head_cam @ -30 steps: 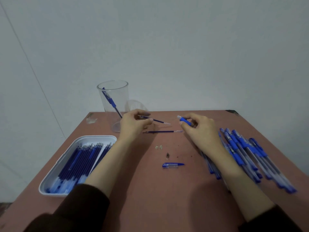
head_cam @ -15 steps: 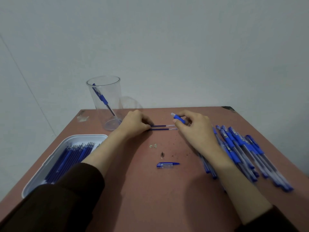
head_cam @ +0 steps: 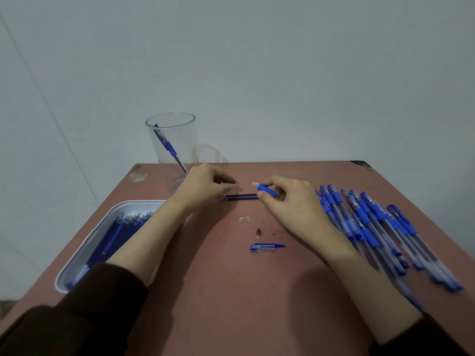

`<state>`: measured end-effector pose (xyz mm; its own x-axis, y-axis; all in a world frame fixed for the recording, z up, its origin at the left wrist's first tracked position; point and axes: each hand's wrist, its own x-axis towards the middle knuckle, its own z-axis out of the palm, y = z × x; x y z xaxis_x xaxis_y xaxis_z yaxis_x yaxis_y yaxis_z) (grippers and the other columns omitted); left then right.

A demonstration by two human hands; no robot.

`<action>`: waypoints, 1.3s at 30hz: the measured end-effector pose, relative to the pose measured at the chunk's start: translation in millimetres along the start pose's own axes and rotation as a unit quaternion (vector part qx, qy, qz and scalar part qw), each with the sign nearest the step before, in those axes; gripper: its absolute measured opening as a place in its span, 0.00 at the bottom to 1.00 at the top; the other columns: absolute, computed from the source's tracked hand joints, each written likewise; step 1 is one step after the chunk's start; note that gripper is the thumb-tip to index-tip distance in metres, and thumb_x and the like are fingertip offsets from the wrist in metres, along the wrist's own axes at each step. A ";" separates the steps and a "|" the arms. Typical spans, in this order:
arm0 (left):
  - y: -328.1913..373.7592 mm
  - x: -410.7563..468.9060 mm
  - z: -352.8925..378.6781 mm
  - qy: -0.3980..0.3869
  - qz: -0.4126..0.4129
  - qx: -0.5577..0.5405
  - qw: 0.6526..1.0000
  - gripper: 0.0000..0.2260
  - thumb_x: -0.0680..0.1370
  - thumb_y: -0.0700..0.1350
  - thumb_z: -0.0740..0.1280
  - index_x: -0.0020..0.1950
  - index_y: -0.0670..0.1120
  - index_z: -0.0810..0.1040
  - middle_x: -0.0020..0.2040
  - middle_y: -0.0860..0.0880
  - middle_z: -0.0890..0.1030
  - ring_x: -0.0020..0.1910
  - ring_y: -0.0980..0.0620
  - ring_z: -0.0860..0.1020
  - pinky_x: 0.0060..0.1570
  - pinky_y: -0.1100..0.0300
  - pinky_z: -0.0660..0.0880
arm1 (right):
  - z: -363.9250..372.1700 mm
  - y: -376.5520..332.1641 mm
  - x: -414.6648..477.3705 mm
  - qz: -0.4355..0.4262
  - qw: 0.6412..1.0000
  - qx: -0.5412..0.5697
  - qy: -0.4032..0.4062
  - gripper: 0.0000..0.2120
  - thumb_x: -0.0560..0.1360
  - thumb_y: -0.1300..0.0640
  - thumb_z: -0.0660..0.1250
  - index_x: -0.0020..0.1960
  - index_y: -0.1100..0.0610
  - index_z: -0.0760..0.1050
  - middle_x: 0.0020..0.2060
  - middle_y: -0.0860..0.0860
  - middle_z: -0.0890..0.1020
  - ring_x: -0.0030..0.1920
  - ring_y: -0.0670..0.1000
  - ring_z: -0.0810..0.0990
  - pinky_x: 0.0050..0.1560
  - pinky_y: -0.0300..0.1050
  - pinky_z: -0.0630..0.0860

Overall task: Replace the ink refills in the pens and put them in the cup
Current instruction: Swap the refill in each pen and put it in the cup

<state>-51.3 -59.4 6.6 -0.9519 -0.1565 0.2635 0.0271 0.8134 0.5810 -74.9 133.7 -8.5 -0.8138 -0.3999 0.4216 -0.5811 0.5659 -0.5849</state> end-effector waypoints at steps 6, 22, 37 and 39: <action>-24.1 -53.1 -49.8 0.029 -0.039 0.041 0.998 0.03 0.74 0.41 0.71 0.44 0.48 0.84 0.40 0.54 0.83 0.39 0.64 0.78 0.41 0.76 0.70 | 14.7 -9.5 -7.6 -0.033 0.999 0.007 -0.033 0.03 0.73 0.53 0.67 0.44 0.47 0.79 0.33 0.46 0.82 0.36 0.47 0.78 0.43 0.46 0.75; -39.6 -93.8 -65.7 -0.047 -0.171 0.188 0.966 0.05 0.71 0.49 0.72 0.37 0.52 0.79 0.39 0.52 0.80 0.42 0.52 0.79 0.45 0.56 0.77 | 21.2 -7.9 0.5 0.016 0.981 -0.175 -0.085 0.09 0.73 0.59 0.61 0.47 0.51 0.78 0.37 0.50 0.81 0.38 0.53 0.74 0.36 0.45 0.63; -37.8 -82.9 -65.2 -0.071 -0.217 0.166 0.959 0.10 0.69 0.44 0.72 0.41 0.37 0.83 0.36 0.41 0.81 0.33 0.48 0.73 0.34 0.58 0.70 | 33.5 -13.8 12.3 0.026 0.977 -0.175 -0.118 0.06 0.73 0.60 0.59 0.46 0.50 0.72 0.36 0.51 0.74 0.42 0.58 0.75 0.39 0.45 0.64; -37.7 -81.3 -64.0 -0.072 -0.215 0.170 0.959 0.10 0.69 0.44 0.72 0.41 0.36 0.82 0.39 0.40 0.83 0.33 0.47 0.75 0.35 0.57 0.72 | 33.7 -12.9 12.8 0.022 0.978 -0.171 -0.117 0.10 0.73 0.59 0.59 0.51 0.50 0.74 0.38 0.51 0.76 0.42 0.57 0.74 0.40 0.45 0.65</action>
<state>44.6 -113.2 12.5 -0.8858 -0.4591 -0.0677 -0.4550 0.8307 0.3209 -77.9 96.9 -18.9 -0.8405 -0.5007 0.2071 -0.5419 0.7790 -0.3156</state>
